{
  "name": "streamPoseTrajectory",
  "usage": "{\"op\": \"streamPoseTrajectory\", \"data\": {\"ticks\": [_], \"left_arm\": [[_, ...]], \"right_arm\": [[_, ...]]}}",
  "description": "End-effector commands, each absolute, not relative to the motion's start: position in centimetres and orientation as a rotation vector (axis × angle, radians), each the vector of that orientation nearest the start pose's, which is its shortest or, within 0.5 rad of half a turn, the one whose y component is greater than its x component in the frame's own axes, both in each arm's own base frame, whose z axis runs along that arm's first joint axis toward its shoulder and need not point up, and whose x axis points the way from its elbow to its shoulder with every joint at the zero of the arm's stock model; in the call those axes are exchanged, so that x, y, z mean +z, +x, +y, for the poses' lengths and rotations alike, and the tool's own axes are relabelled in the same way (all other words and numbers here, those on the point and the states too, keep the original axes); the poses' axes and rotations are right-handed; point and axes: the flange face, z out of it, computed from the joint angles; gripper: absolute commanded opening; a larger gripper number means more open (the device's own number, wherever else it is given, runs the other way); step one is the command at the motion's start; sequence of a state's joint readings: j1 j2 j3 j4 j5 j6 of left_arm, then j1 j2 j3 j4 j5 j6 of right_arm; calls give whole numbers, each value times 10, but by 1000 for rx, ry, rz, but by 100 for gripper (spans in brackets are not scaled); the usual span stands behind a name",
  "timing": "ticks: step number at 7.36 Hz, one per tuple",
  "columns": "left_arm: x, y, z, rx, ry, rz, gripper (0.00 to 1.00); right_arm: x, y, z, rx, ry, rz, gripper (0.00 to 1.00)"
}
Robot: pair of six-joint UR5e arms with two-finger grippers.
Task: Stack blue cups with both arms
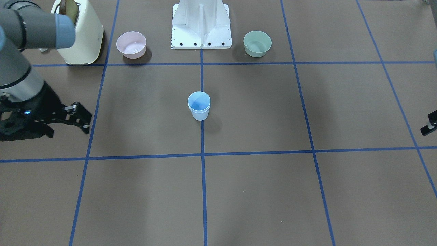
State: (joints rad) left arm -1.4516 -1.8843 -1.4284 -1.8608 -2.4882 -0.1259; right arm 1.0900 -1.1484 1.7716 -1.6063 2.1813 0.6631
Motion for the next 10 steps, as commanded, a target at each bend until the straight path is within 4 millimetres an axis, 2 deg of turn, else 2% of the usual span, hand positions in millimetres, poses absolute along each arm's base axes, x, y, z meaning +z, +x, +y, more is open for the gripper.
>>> {"op": "streamPoseTrajectory", "data": {"ticks": [1,2,3,4,6,7,10], "left_arm": [[569,-34,-636,194,310,915,98],[580,-47,-633,188,305,909,98],[589,-56,-630,183,292,904,98],[597,-62,-625,185,279,902,98],[611,-70,-614,170,268,901,98],[611,-69,-614,171,268,901,98],[611,-69,-614,171,268,898,98]], "right_arm": [[443,-90,-596,-21,106,-817,100],[489,-44,-597,-15,91,-808,100],[531,-7,-602,-38,85,-788,100],[562,17,-605,-37,92,-781,100],[626,42,-605,-5,121,-781,100],[636,47,-604,2,124,-779,100],[631,56,-604,25,159,-783,100]]}}
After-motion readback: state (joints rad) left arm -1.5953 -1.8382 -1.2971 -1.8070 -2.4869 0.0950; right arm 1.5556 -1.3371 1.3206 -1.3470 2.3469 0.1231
